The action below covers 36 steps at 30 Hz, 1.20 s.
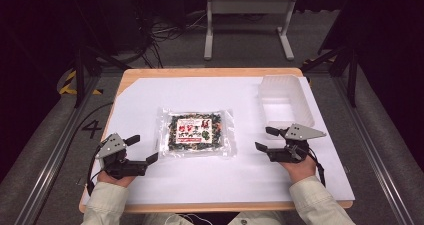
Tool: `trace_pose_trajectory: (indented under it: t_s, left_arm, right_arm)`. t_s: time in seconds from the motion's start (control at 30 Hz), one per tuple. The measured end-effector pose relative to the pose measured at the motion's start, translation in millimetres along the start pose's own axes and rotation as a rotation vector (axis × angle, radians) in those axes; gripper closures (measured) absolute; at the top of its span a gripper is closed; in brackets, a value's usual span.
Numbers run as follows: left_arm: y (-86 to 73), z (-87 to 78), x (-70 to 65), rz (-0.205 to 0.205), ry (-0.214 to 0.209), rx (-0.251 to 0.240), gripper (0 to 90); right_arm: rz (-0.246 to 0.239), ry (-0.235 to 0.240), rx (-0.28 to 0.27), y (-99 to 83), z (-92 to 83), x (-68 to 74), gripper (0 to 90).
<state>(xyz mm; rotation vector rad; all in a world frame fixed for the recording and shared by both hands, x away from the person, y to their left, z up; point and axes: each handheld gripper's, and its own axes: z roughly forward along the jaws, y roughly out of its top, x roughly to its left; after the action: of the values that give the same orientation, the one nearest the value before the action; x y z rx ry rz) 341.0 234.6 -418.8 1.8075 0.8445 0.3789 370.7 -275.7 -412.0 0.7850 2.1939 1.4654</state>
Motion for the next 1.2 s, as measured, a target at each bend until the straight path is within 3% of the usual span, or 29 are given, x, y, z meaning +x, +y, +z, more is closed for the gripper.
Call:
trace_pose_trajectory:
  t_s: [0.17,0.27,0.37,0.63,0.8,0.9,1.07,1.2]
  left_arm:
    - [6.9,-0.8,2.2,0.009,0.001,0.013,5.0]
    - [15.2,1.2,2.8,0.008,-0.001,-0.016,3.7]
    - [20.7,2.4,3.2,-0.003,0.009,-0.042,1.6]
    - [27.3,5.5,11.8,-0.033,-0.010,-0.092,3.2]
    - [27.5,9.9,18.3,-0.079,-0.014,-0.106,3.8]
    - [27.2,13.9,22.5,-0.100,-0.011,-0.100,4.4]
    - [24.3,25.8,29.4,-0.129,-0.005,-0.041,5.9]
    - [22.8,33.8,32.7,-0.154,-0.012,-0.021,6.2]
  right_arm:
    - [0.003,0.004,0.004,-0.3,1.0,0.1,28.1]
    - [0.000,0.001,0.007,-0.2,0.7,1.0,27.8]
    - [-0.002,-0.002,0.009,-0.2,0.8,1.5,27.4]
    - [-0.005,-0.003,0.019,-2.4,1.1,2.2,26.9]
    - [-0.011,-0.004,0.022,-3.8,0.5,2.5,26.9]
    - [-0.010,-0.006,0.023,-4.8,-0.1,2.4,26.9]
    - [-0.008,-0.006,0.025,-6.5,-1.3,2.2,26.7]
    - [-0.007,-0.006,0.026,-7.9,-2.3,2.7,26.2]
